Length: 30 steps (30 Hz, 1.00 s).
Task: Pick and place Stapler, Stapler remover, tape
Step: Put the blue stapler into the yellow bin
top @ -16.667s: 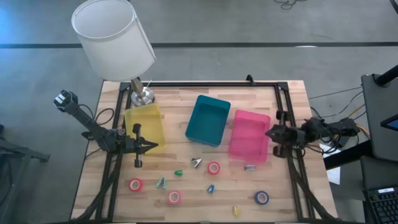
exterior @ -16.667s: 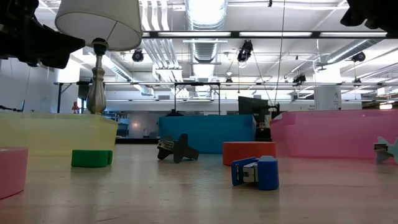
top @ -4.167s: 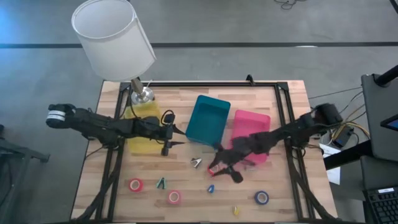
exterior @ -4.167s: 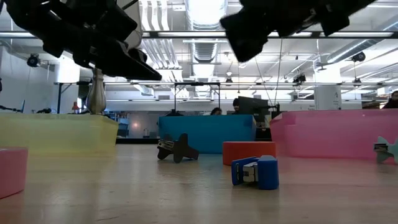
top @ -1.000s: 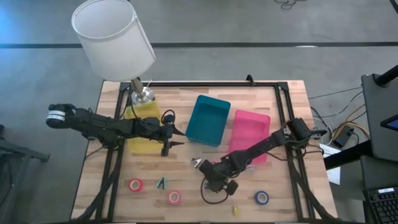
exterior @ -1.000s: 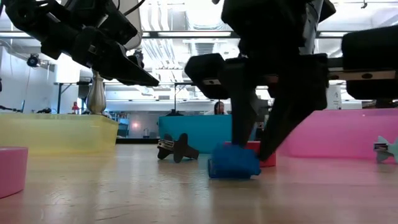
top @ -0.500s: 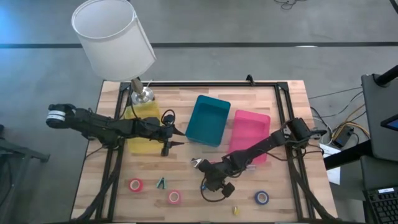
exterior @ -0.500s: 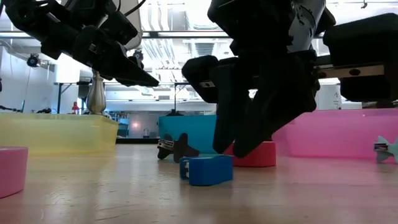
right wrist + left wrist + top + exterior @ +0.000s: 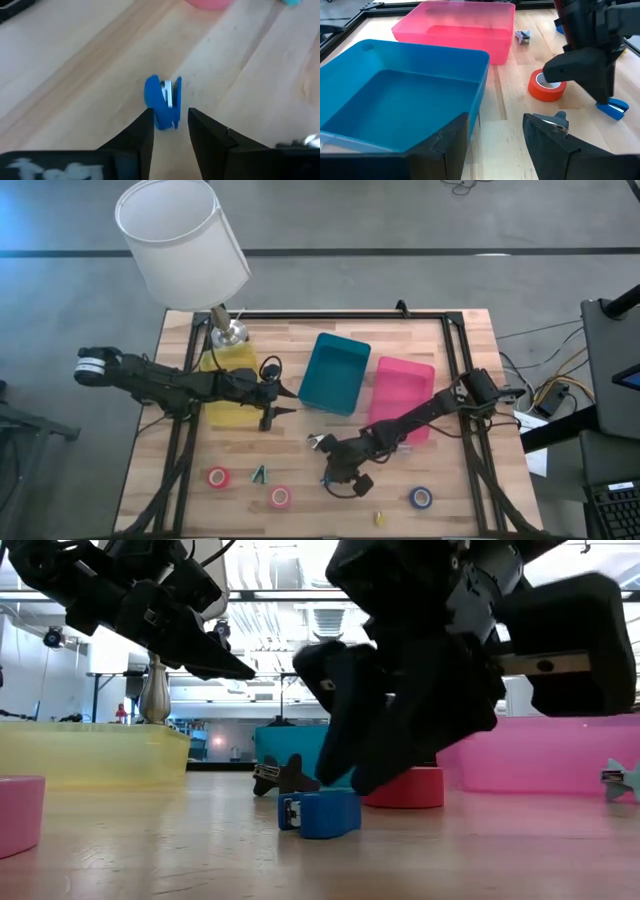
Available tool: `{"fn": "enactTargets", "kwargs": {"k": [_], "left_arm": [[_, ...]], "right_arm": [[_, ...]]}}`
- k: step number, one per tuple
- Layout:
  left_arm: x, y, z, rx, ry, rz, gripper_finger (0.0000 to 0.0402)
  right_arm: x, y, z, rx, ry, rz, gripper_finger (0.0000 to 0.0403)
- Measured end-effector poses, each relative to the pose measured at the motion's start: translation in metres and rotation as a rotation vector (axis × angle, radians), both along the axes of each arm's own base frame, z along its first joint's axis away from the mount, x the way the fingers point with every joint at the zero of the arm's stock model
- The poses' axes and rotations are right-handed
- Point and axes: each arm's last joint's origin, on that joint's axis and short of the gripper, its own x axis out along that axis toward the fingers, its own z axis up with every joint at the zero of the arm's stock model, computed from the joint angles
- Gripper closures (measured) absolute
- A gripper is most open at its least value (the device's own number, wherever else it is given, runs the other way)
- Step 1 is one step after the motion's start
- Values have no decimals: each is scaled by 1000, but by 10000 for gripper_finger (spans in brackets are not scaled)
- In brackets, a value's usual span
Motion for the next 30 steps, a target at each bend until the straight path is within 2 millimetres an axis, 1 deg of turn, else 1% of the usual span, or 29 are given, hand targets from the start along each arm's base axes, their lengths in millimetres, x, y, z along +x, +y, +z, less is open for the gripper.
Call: {"fn": "enactTargets", "kwargs": {"k": [5, 9, 14, 18, 26, 30], "left_arm": [[0, 0, 0, -1, 0, 0, 211], [0, 0, 0, -1, 0, 0, 211], [0, 0, 0, -1, 2, 0, 211], [0, 0, 0, -1, 3, 0, 211], [0, 0, 0, -7, 3, 2, 211], [0, 0, 0, -47, 5, 19, 211]], "right_arm": [[2, -1, -4, 19, -12, -18, 265], [8, 2, -20, 20, -24, -5, 252], [15, 5, -32, 20, -13, 12, 249], [18, 6, -33, 19, -15, 12, 268], [14, 5, -25, 9, 8, 2, 337], [12, 4, -20, 3, 13, -1, 347]]}}
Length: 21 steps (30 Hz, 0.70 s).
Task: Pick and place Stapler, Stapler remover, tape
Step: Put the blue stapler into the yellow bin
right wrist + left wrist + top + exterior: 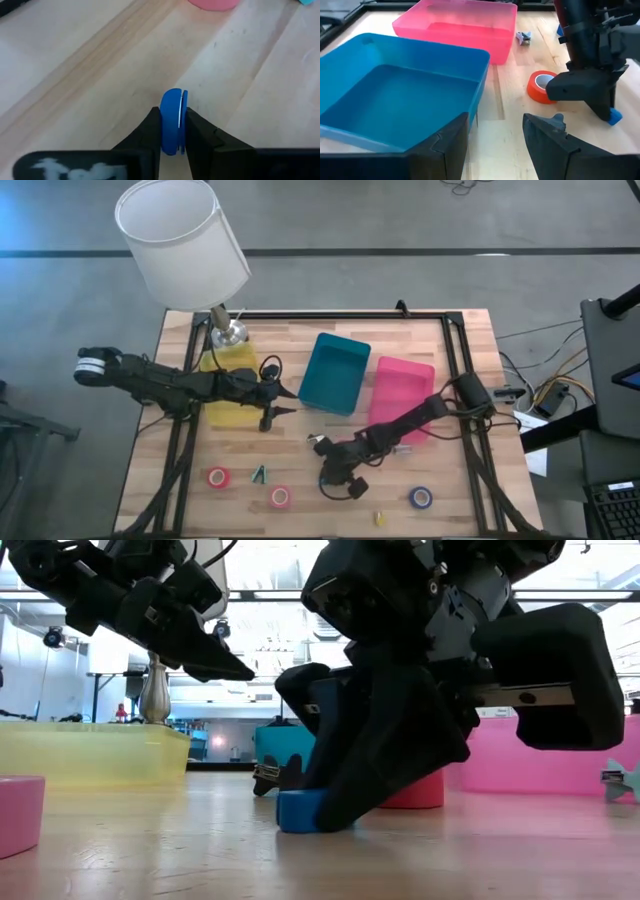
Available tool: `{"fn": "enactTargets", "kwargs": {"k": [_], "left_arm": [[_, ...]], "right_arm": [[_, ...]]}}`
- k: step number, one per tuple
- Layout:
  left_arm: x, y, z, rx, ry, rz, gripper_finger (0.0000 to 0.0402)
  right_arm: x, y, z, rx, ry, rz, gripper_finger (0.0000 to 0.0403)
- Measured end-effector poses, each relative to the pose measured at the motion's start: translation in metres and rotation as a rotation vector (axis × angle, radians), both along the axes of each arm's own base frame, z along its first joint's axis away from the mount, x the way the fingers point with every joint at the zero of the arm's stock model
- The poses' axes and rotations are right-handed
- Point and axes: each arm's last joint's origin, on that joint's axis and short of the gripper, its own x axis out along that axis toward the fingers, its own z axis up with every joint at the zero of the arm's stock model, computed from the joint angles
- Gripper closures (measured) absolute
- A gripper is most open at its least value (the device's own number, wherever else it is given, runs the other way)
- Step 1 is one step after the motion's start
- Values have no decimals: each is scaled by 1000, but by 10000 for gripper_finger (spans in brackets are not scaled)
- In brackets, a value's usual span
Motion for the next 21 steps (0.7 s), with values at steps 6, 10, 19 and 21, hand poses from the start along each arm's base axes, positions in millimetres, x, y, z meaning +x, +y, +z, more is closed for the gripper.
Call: {"fn": "enactTargets", "kwargs": {"k": [6, 10, 19, 21], "left_arm": [[0, -7, 0, -86, 5, -41, 211], [0, -16, 1, -138, 5, -96, 211], [5, -35, -1, -155, -33, -151, 211], [10, -38, -4, -133, -60, -147, 211]], "right_arm": [[-5, -8, 13, -48, 23, -34, 327], [-6, -16, 31, -150, -33, -120, 328], [-4, -49, 84, -322, -228, -405, 337], [-3, -59, 91, -294, -245, -495, 335]]}}
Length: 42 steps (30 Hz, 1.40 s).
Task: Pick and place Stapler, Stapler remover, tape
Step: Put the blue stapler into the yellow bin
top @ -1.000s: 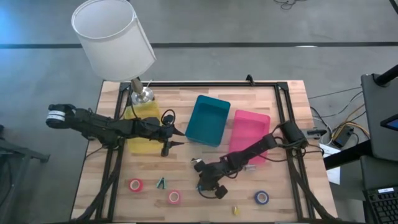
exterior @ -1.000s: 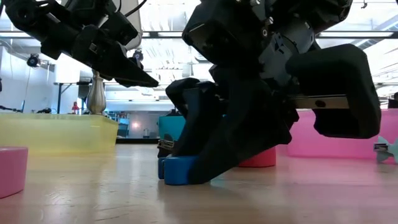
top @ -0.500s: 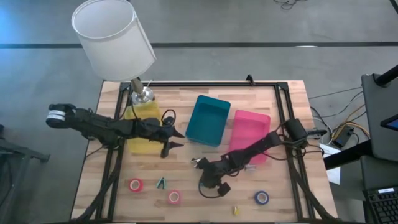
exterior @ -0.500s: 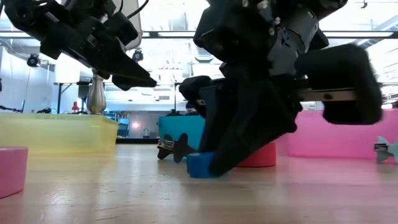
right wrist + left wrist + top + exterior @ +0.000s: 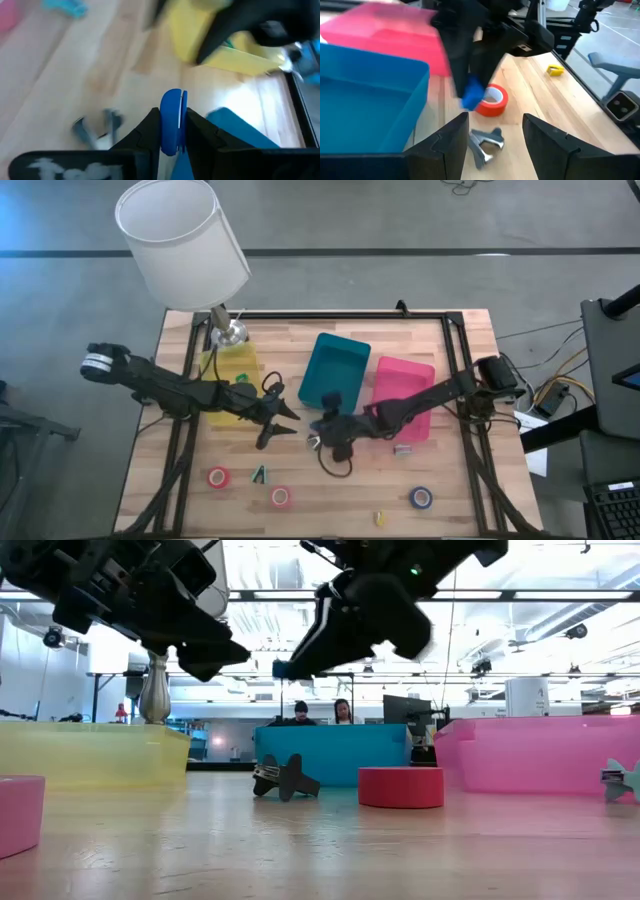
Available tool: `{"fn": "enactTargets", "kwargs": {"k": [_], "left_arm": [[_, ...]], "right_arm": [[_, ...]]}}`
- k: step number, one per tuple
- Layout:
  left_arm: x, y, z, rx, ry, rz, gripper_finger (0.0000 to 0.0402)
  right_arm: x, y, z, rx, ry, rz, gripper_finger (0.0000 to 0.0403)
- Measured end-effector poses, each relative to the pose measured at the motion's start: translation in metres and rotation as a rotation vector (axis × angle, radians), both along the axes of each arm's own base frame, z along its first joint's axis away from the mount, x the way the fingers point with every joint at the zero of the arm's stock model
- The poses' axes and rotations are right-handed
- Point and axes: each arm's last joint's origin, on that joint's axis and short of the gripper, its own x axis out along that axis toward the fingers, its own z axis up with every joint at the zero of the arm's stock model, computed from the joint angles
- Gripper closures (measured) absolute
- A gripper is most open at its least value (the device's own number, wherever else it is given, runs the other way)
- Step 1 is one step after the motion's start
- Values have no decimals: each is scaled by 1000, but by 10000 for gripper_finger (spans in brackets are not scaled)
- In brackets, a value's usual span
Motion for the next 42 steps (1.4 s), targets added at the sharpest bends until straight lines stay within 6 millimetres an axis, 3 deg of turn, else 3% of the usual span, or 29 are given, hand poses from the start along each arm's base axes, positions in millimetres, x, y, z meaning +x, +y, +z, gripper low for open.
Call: {"fn": "enactTargets", "kwargs": {"k": [4, 10, 26, 42], "left_arm": [[10, -2, -7, 78, -57, 52, 211], [21, 4, -13, 174, -66, 282, 211], [26, 3, -14, 207, -61, 260, 214], [26, 2, -13, 209, -62, 244, 333]], "right_arm": [[4, -15, 5, 84, -46, -97, 334], [4, -22, 4, 85, -37, -120, 332], [4, -22, 4, 82, -41, -113, 326], [4, -22, 4, 76, -37, -115, 324]]}}
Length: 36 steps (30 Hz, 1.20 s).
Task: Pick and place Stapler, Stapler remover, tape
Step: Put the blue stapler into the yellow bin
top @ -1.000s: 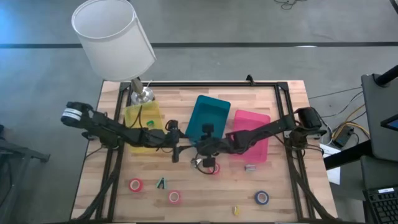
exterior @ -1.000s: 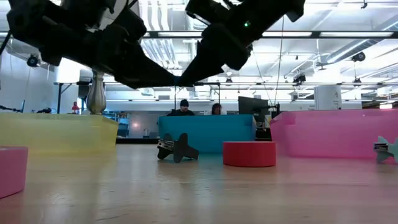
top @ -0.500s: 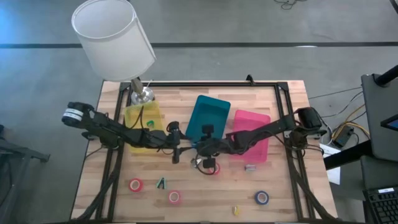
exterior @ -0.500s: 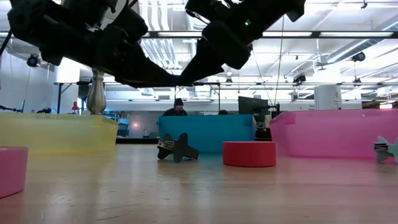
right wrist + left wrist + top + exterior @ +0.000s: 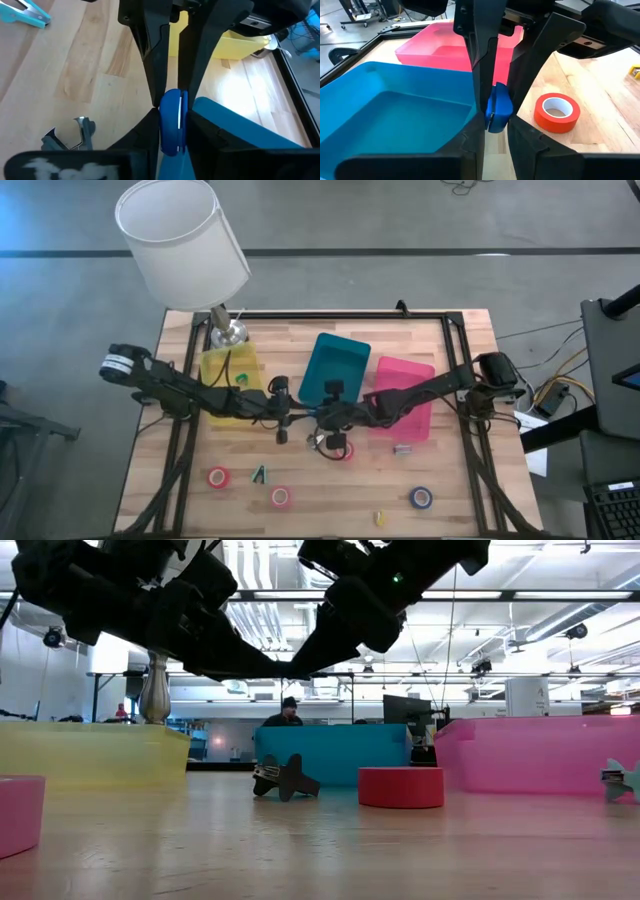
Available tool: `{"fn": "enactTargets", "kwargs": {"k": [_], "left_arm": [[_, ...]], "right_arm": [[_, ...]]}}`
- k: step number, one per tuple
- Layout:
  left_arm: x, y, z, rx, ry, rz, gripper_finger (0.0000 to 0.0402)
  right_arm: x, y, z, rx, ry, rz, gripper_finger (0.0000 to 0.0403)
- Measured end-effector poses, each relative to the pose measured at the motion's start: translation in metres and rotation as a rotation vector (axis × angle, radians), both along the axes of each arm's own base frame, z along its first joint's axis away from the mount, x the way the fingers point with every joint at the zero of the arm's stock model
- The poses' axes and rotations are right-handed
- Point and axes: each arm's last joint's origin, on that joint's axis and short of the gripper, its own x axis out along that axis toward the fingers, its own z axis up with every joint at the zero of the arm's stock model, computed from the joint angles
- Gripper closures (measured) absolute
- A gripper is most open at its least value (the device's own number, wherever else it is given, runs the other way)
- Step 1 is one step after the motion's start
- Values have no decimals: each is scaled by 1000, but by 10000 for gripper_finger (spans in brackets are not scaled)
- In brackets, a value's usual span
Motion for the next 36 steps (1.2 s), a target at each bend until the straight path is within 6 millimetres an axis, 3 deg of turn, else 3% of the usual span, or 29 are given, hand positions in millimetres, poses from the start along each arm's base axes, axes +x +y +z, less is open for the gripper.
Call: {"fn": "enactTargets", "kwargs": {"k": [13, 36], "left_arm": [[0, 0, 0, 17, -1, -3, 324], [0, 0, 2, 6, -14, 3, 328]], "right_arm": [[0, 0, 0, -1, 0, 0, 326], [-2, 0, 5, -18, 1, 20, 245]]}}
